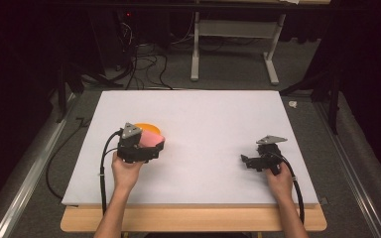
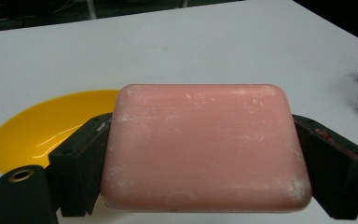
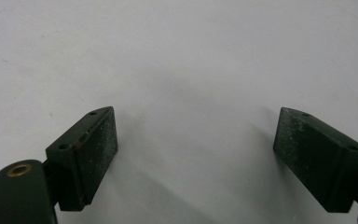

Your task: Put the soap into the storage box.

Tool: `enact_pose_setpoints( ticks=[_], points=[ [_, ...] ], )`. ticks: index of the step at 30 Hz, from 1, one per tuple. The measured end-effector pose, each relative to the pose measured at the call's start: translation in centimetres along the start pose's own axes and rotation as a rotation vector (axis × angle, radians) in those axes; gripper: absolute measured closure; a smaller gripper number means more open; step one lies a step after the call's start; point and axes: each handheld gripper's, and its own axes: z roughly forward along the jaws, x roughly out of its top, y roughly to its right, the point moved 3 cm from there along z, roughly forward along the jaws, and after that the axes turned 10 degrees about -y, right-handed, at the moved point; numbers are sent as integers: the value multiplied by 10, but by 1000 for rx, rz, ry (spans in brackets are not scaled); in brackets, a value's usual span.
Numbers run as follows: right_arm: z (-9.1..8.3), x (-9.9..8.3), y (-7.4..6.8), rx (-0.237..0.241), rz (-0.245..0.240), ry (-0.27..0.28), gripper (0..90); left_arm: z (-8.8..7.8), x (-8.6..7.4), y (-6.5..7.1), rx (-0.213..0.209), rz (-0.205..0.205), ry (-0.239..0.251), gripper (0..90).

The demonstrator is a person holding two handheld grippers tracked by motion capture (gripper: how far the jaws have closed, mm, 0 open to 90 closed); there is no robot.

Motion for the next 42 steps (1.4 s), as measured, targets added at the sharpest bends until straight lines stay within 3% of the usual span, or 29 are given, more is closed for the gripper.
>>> enact_pose_setpoints(
  ticks=[7,20,29,32,42],
  points=[
    [0,0,0,0,1,1,143,-8,-2,-8,55,2,-3,137],
    [0,0,0,0,0,0,143,-12,1,-24,113,-22,-4,137],
    [0,0,0,0,0,0,143,-9,8,-30,120,-47,-4,138],
    [0,0,0,-1,0,0,143,-10,10,-32,103,-71,10,138],
    [0,0,0,-1,0,0,143,-5,22,-32,118,-64,-2,138]
  ],
)
